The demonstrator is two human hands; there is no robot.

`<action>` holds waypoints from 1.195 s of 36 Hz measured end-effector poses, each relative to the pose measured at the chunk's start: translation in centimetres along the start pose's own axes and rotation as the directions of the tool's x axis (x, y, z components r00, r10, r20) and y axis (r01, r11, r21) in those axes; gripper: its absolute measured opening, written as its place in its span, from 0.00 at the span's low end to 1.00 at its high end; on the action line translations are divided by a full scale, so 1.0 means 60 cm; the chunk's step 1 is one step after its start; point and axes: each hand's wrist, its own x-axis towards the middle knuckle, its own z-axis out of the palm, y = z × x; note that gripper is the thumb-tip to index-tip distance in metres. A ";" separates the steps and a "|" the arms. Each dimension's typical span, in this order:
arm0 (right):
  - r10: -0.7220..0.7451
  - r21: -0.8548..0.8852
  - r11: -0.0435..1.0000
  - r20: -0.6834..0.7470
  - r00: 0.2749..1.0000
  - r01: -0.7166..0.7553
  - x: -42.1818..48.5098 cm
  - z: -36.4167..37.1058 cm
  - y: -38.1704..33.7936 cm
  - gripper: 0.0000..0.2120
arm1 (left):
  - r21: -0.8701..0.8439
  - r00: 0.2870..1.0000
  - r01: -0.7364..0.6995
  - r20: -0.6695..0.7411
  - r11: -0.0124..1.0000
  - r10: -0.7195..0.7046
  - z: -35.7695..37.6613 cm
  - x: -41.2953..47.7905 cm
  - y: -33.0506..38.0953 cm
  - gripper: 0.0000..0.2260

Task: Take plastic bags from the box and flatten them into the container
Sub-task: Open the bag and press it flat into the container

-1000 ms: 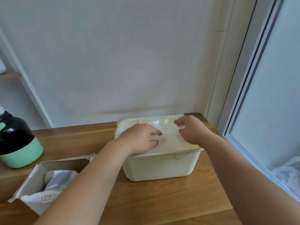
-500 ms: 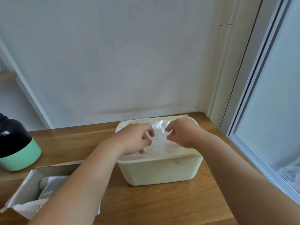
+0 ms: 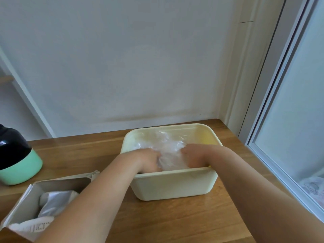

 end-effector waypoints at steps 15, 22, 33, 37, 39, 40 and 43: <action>-0.007 0.271 0.938 -0.609 0.794 0.216 -0.093 -0.026 -0.055 0.20 | -0.383 0.785 -0.166 -0.609 0.909 -0.113 -0.013 -0.124 -0.065 0.14; -0.069 0.372 0.772 -0.756 0.651 0.515 -0.108 0.009 -0.179 0.12 | -0.489 0.722 -0.167 -0.652 0.856 -0.231 0.039 -0.224 -0.135 0.05; -0.213 0.412 0.776 -0.541 0.813 0.477 -0.053 0.099 -0.326 0.22 | -0.316 0.851 0.202 -0.411 0.927 -0.326 0.121 -0.264 -0.206 0.10; -0.142 0.480 0.761 -0.533 0.834 0.437 -0.038 0.120 -0.331 0.20 | -0.247 0.823 0.212 -0.477 0.946 -0.309 0.130 -0.256 -0.211 0.06; -0.118 0.503 0.746 -0.545 0.830 0.436 -0.034 0.124 -0.328 0.20 | -0.246 0.780 0.204 -0.544 0.948 -0.309 0.139 -0.254 -0.216 0.06; -0.113 0.510 0.740 -0.548 0.829 0.438 -0.034 0.127 -0.329 0.19 | -0.253 0.751 0.201 -0.580 0.946 -0.315 0.145 -0.253 -0.219 0.07; -0.105 0.526 0.723 -0.557 0.824 0.448 -0.034 0.131 -0.330 0.19 | -0.250 0.688 0.174 -0.661 0.952 -0.299 0.156 -0.250 -0.223 0.07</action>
